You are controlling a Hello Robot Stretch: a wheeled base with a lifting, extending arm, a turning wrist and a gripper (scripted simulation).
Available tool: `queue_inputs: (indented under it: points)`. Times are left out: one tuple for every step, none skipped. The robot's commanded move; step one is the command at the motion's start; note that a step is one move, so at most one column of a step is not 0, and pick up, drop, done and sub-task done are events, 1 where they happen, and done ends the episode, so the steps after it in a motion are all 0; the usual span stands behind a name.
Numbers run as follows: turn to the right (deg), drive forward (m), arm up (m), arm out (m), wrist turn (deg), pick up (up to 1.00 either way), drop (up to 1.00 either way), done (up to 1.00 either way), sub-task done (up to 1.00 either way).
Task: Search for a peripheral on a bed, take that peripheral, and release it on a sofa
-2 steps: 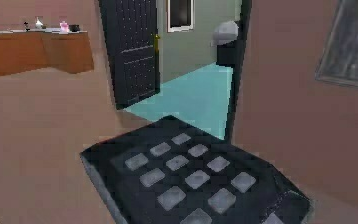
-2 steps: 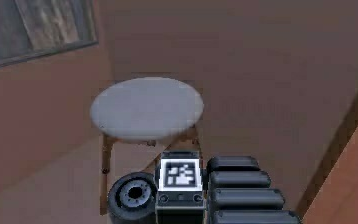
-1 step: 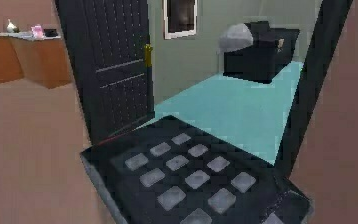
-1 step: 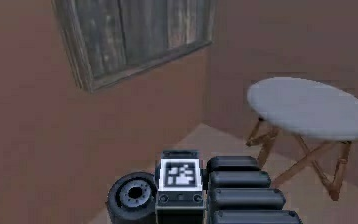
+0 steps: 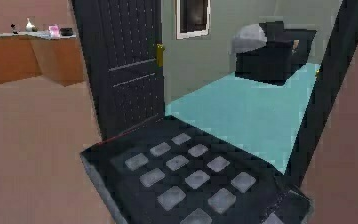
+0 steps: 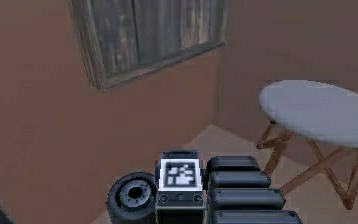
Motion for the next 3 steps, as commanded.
queue_inputs:
  points:
    - [0.0,0.90,0.00,0.00,0.0,0.00,0.00,0.00,0.00]
    - [42.0,0.00,0.00,0.00,0.0,0.00,0.00,0.00,0.00]
    - [0.0,1.00,0.00,0.00,0.0,0.00,0.00,0.00,0.00]
